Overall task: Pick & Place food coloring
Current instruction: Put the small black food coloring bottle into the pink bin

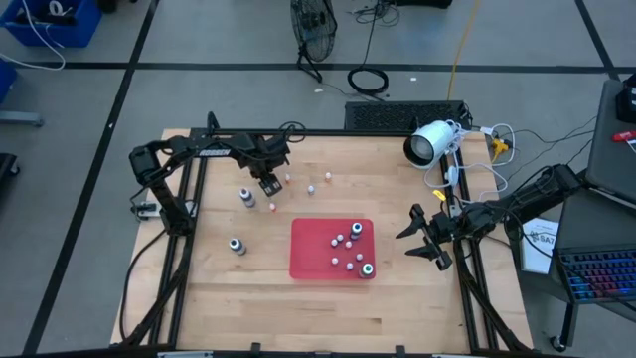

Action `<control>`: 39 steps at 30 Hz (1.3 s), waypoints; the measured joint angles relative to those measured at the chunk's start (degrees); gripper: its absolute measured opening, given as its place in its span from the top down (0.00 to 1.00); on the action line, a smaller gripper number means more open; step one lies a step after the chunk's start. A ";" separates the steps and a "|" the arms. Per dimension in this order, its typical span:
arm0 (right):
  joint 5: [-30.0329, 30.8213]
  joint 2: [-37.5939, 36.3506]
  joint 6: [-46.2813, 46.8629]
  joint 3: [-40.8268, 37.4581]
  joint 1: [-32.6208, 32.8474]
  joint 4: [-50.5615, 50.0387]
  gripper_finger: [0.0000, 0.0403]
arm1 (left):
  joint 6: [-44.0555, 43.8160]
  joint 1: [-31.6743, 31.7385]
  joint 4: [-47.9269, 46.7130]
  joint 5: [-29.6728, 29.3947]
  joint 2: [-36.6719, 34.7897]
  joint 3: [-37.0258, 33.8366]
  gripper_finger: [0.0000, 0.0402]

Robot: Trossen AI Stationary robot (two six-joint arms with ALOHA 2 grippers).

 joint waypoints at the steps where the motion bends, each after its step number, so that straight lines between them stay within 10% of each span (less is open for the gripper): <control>1: 0.00 0.00 0.00 0.00 0.02 -0.01 0.47 | 0.11 0.13 0.01 0.00 0.00 0.00 0.55; 27: 0.00 0.00 0.00 0.01 0.00 0.01 0.47 | 1.80 0.80 0.62 1.60 7.51 0.35 0.71; 39: 0.00 0.00 0.00 0.00 0.01 0.00 0.47 | 1.44 0.63 1.78 1.52 -0.48 -0.07 0.71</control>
